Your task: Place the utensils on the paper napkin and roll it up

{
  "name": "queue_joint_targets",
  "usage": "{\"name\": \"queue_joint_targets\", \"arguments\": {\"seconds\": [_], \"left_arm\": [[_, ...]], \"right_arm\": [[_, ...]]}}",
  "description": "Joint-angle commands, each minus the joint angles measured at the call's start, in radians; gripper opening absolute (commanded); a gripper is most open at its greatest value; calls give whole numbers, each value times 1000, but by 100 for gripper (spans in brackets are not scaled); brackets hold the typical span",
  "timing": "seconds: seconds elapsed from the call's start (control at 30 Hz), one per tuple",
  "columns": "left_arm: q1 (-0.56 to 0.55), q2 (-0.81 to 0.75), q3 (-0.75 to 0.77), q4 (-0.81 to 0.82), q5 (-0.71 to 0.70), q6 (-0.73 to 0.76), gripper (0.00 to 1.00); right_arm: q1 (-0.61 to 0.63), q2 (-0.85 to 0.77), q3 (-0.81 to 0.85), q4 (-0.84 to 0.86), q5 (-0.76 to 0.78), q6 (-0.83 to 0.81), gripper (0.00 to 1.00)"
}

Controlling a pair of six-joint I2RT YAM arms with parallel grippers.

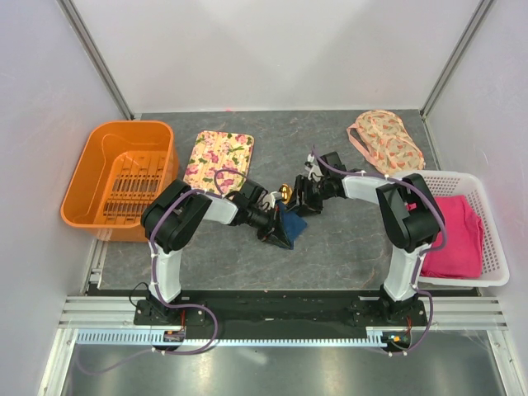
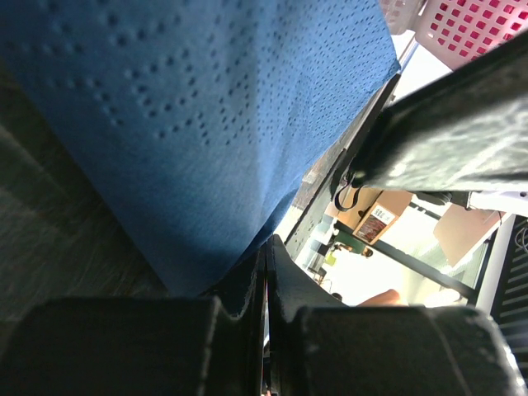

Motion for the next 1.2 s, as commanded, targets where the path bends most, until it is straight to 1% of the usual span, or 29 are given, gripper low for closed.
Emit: {"name": "queue_joint_targets", "arguments": {"seconds": [0.0, 0.03, 0.1, 0.13, 0.2, 0.3, 0.33, 0.4, 0.47, 0.57, 0.6, 0.67, 0.7, 0.77, 0.8, 0.83, 0.9, 0.93, 0.97, 1.0, 1.03, 1.07, 1.1, 1.13, 1.17], "left_arm": [[0, 50, -4, -53, -85, 11, 6], [-1, 51, -4, -53, -87, 11, 6], [-1, 50, -4, -53, -87, 11, 6], [0, 50, -5, -53, -87, 11, 6], [0, 47, -4, -53, -88, 13, 6], [0, 47, -5, -49, -88, 13, 6], [0, 45, -5, -50, -90, 13, 6], [2, 32, -7, -40, -97, 13, 6], [8, 15, -14, -24, -102, 11, 7], [26, -37, -16, 25, -88, 11, 20], [31, -62, -13, 31, -87, 16, 29], [43, -138, -4, 37, -85, 46, 35], [46, -166, 2, 33, -87, 60, 39], [55, -241, 12, -3, -96, 109, 44], [59, -263, 22, -25, -97, 147, 46], [63, -306, 25, -61, -103, 163, 47], [89, -344, 35, -98, -120, 194, 51], [114, -359, 38, -104, -130, 230, 56], [129, -390, 42, -162, -148, 249, 64], [146, -402, 45, -177, -157, 275, 70], [181, -415, 47, -187, -165, 287, 72], [198, -441, 51, -203, -179, 306, 81], [212, -452, 54, -217, -192, 345, 83], [236, -464, 59, -227, -202, 362, 94], [247, -485, 64, -249, -225, 382, 95]], "right_arm": [[29, 107, -33, -49, 239, -62, 61], [30, 112, -33, -46, 242, -61, 61], [29, 124, -34, -47, 255, -56, 56], [30, 127, -36, -49, 258, -55, 51], [29, 132, -42, -55, 270, -55, 43], [29, 135, -40, -56, 262, -58, 25], [29, 135, -39, -56, 256, -58, 13], [23, 141, -30, -56, 229, -61, 0], [15, 143, -28, -40, 197, -65, 0], [-11, 130, -47, 32, 109, -55, 0], [-14, 124, -45, 46, 104, -53, 0], [-28, 107, -39, 80, 81, -53, 0], [-33, 103, -37, 98, 74, -53, 0], [-45, 101, -27, 120, 42, -39, 0], [-50, 101, -27, 141, 28, -32, 0], [-56, 98, -25, 154, 9, -27, 0], [-56, 94, -24, 189, -9, -18, 0], [-56, 86, -27, 201, -23, -15, 0], [-56, 81, -30, 217, -31, -6, 0], [-56, 75, -33, 232, -38, 0, 0], [-56, 63, -40, 270, -47, 7, 0], [-57, 58, -44, 302, -61, 19, 0], [-56, 52, -47, 316, -67, 23, 0], [-56, 41, -53, 327, -72, 27, 0], [-56, 38, -56, 350, -78, 30, 0]]}}
